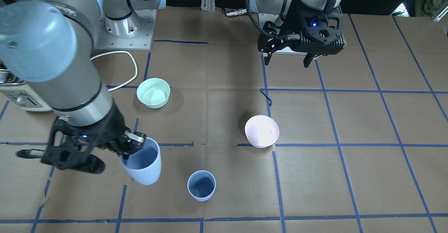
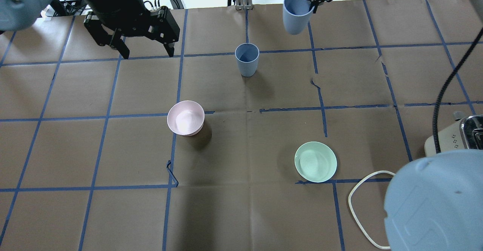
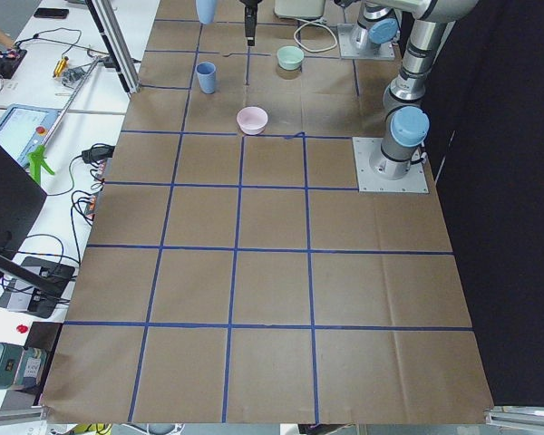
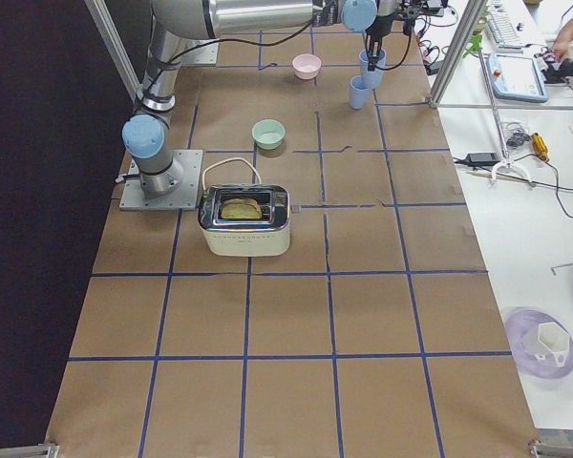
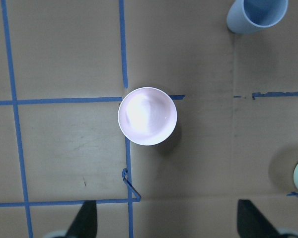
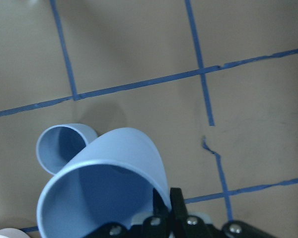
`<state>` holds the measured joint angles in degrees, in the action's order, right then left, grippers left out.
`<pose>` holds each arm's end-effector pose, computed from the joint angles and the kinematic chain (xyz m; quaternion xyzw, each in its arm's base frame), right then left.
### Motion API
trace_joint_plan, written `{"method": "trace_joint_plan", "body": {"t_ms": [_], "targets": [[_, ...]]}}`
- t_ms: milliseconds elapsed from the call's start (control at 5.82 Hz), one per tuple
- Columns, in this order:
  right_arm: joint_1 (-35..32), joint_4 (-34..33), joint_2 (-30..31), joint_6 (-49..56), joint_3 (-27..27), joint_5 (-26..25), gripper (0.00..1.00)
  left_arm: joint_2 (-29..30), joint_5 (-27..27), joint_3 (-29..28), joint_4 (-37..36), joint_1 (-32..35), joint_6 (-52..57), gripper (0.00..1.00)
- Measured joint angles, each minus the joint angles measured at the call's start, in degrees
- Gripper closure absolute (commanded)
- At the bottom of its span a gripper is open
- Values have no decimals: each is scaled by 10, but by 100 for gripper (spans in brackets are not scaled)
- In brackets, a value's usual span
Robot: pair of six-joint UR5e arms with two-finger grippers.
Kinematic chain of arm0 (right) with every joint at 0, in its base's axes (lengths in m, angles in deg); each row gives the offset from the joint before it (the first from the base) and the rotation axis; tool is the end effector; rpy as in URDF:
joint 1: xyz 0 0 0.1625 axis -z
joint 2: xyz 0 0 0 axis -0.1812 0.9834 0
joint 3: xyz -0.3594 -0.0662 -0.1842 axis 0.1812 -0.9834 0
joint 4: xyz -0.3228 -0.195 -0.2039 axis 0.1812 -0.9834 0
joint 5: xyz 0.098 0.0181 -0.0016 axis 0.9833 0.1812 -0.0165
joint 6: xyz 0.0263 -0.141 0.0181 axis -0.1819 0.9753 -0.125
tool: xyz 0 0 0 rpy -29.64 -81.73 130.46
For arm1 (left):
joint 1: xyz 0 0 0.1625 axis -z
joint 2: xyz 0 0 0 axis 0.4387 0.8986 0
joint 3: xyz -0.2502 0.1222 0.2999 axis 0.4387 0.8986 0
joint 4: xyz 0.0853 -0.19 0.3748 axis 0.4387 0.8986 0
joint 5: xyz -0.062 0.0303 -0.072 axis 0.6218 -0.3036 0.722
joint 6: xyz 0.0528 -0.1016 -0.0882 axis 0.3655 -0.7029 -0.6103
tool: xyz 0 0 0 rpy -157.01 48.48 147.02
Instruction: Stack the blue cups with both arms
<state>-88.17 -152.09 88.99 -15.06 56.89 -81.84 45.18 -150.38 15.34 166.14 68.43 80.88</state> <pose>0.2404 -0.6817 0.4043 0.0998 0.9940 -0.0413 0.0194 -0.1770 -0.5079 0.4713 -0.0048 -0.9999 -0.0049 0.0128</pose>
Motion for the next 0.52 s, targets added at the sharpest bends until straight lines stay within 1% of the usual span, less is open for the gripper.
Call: {"method": "trace_joint_plan", "body": {"t_ms": [172, 516], "targets": [[-33, -9, -16, -41, -7, 2, 90, -19, -2, 24, -18, -15, -1, 1], [-52, -14, -47, -62, -7, 5, 90, -28, -3, 36, -49, -33, -1, 1]]}}
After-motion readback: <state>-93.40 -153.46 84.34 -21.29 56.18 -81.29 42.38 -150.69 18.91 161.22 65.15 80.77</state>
